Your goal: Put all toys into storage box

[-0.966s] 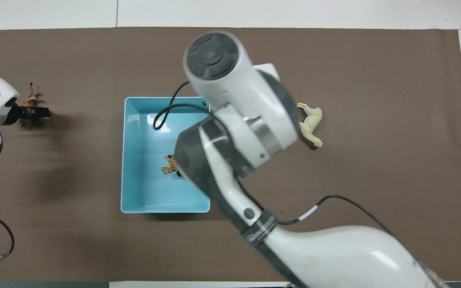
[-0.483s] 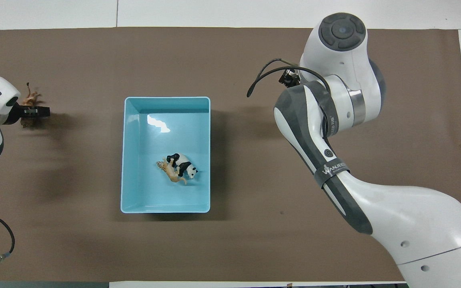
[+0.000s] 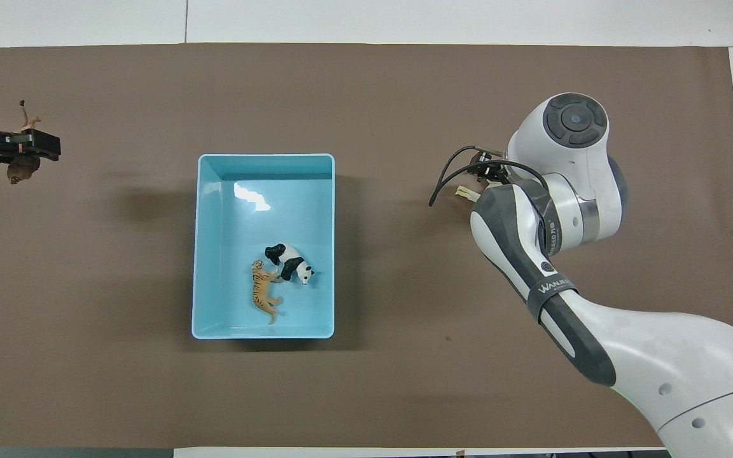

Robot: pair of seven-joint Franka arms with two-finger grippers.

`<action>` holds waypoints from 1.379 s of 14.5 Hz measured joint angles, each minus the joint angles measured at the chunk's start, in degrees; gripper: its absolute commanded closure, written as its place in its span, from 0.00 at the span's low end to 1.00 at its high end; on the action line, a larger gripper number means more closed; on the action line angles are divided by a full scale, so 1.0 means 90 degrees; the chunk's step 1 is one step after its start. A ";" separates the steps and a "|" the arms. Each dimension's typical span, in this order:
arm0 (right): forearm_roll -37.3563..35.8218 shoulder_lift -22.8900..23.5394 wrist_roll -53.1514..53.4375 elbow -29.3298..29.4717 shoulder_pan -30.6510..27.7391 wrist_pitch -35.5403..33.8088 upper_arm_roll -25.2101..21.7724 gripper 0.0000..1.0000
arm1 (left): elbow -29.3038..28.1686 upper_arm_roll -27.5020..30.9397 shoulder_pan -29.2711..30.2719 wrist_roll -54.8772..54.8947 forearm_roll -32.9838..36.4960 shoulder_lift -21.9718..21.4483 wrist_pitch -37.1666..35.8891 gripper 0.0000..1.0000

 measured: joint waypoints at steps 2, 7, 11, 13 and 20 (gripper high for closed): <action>0.0000 -0.0034 -0.0013 -0.0169 -0.0006 0.0252 0.0000 0.00 | -0.0049 -0.0019 -0.0803 -0.1211 -0.0007 -0.0553 -0.0623 1.00; 0.0000 -0.0021 -0.0016 -0.0804 -0.0006 0.1261 0.0002 0.12 | -0.0844 -0.0051 -0.2821 -0.3677 -0.0004 -0.1059 -0.0771 0.04; 0.0000 -0.0037 -0.0016 -0.0958 0.0005 0.1469 0.0017 1.00 | -0.1242 -0.0007 -0.3043 -0.3976 -0.0004 -0.1181 -0.0614 0.00; 0.0000 -0.0062 -0.0016 -0.0891 0.0023 0.1269 0.0030 1.00 | -0.1248 0.0015 -0.3041 -0.4067 -0.0004 -0.1258 -0.0634 0.00; -0.0061 -0.0151 0.0053 0.1286 0.0169 -0.1909 0.0061 1.00 | -0.0828 0.0400 -0.2033 -0.2027 0.0007 -0.1673 -0.1071 0.00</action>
